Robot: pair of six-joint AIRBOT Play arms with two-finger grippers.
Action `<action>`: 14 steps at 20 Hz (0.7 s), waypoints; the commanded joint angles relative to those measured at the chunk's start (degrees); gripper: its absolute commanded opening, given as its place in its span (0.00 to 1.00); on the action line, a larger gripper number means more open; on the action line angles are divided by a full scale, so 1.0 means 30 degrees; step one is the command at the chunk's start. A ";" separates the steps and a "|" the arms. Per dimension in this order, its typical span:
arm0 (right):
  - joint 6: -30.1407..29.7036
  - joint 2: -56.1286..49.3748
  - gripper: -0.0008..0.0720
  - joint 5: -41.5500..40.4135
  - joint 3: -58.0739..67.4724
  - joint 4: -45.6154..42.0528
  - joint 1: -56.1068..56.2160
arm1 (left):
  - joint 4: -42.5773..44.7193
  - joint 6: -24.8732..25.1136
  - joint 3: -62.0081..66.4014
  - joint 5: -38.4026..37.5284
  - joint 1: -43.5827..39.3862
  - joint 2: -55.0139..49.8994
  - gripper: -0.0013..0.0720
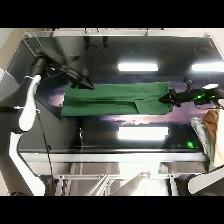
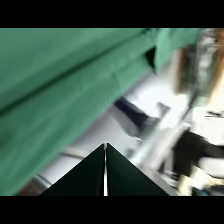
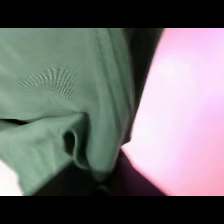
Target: Fold the shirts.
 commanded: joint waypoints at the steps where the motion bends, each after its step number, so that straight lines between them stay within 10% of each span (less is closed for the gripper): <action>1: 0.0372 -0.0233 0.04 -0.0146 0.0568 0.0197 0.1239 | 0.4051 -0.0525 0.0022 -0.2630 -0.3366 -0.0707 0.04; 14: 0.0481 0.1355 0.04 0.3810 0.0918 0.0430 -0.1239 | 0.3978 -0.0648 0.0102 -0.5297 -0.5428 -0.2361 0.05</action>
